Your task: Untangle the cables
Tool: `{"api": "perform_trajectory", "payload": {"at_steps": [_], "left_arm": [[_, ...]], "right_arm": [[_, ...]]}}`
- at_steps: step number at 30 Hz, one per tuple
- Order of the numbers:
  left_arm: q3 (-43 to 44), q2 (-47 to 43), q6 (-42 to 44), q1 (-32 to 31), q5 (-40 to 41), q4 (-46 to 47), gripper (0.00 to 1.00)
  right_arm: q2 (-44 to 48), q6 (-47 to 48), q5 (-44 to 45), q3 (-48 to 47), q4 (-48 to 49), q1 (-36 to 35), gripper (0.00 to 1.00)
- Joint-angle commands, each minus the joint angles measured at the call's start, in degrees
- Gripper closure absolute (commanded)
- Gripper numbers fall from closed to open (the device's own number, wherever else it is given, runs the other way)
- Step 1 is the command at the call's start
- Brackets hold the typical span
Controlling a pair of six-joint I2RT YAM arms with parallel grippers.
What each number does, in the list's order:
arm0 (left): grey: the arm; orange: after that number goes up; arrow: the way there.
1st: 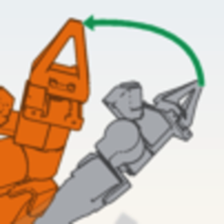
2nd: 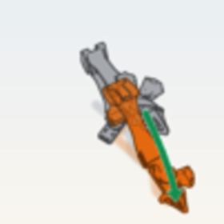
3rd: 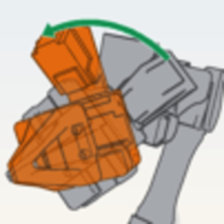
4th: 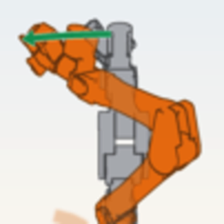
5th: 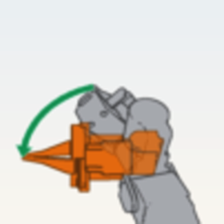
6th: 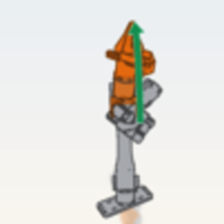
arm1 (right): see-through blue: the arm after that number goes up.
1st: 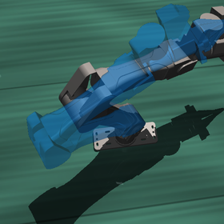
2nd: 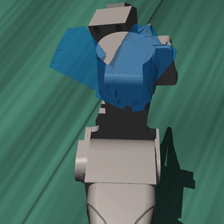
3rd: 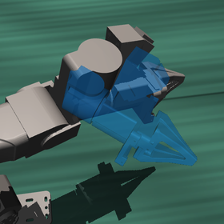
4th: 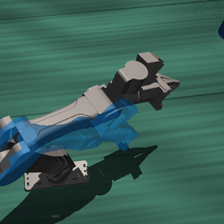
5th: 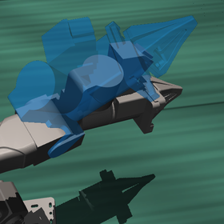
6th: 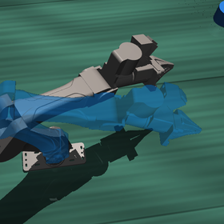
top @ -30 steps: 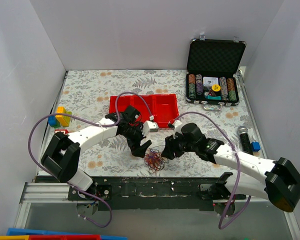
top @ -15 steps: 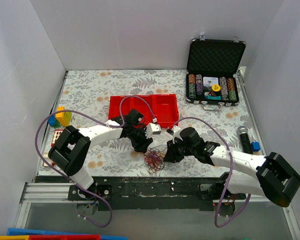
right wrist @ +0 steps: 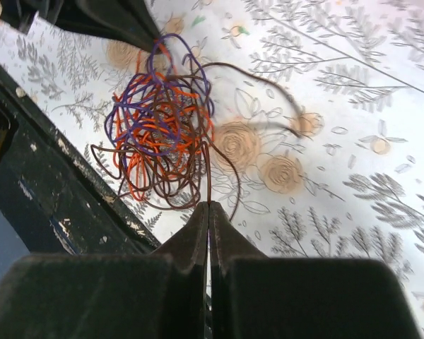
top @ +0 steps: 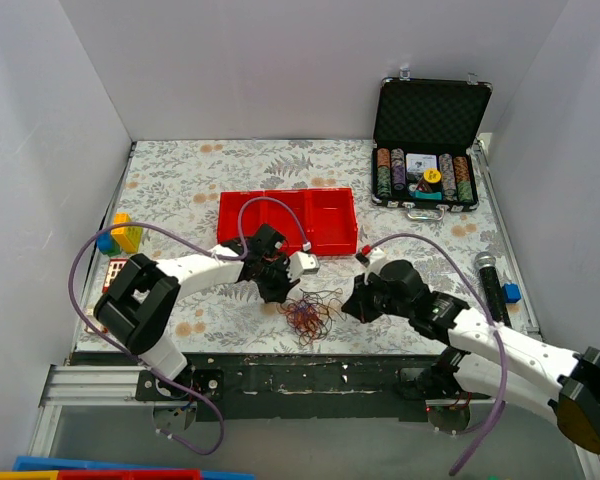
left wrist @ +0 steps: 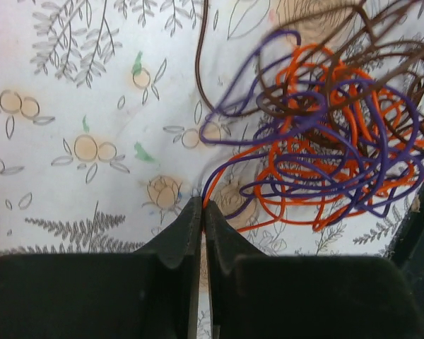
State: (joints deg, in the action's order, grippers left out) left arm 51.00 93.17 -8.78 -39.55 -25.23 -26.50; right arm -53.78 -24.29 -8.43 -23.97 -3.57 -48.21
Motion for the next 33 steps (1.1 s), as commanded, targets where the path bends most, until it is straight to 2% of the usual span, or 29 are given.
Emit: {"api": "perform_trajectory", "payload": {"at_steps": [1,6,10,14,21,26,29,33], "left_arm": [[-3.01,-6.14,0.25,1.31,6.16,-0.39,1.00],[-2.23,-8.96,0.69,4.65,7.83,-2.76,1.00],[-1.35,-11.42,2.36,8.95,8.79,-4.78,1.00],[-1.26,-13.27,4.64,13.61,10.73,-6.72,1.00],[-5.82,-16.78,8.33,17.40,14.33,-6.02,1.00],[-4.87,-17.49,8.25,17.58,13.46,-7.07,1.00],[-3.37,-17.58,8.33,17.49,14.68,-7.86,1.00],[-6.69,-19.24,12.19,18.98,18.10,-6.46,1.00]], "right_arm": [[7.36,-3.30,8.68,1.64,-7.22,0.57,0.99],[13.16,-7.51,22.55,0.07,-16.62,0.66,0.99],[17.38,-10.42,34.85,-5.90,-24.71,0.83,0.99],[21.08,-9.99,41.63,-13.45,-27.01,0.83,0.99],[22.40,-4.28,48.59,-25.15,-26.66,0.83,0.99],[20.65,-0.05,44.02,-30.78,-23.67,0.83,0.99],[19.94,1.08,47.79,-36.40,-26.13,0.83,0.99],[21.70,5.48,52.54,-41.15,-26.66,0.83,0.99]]}}
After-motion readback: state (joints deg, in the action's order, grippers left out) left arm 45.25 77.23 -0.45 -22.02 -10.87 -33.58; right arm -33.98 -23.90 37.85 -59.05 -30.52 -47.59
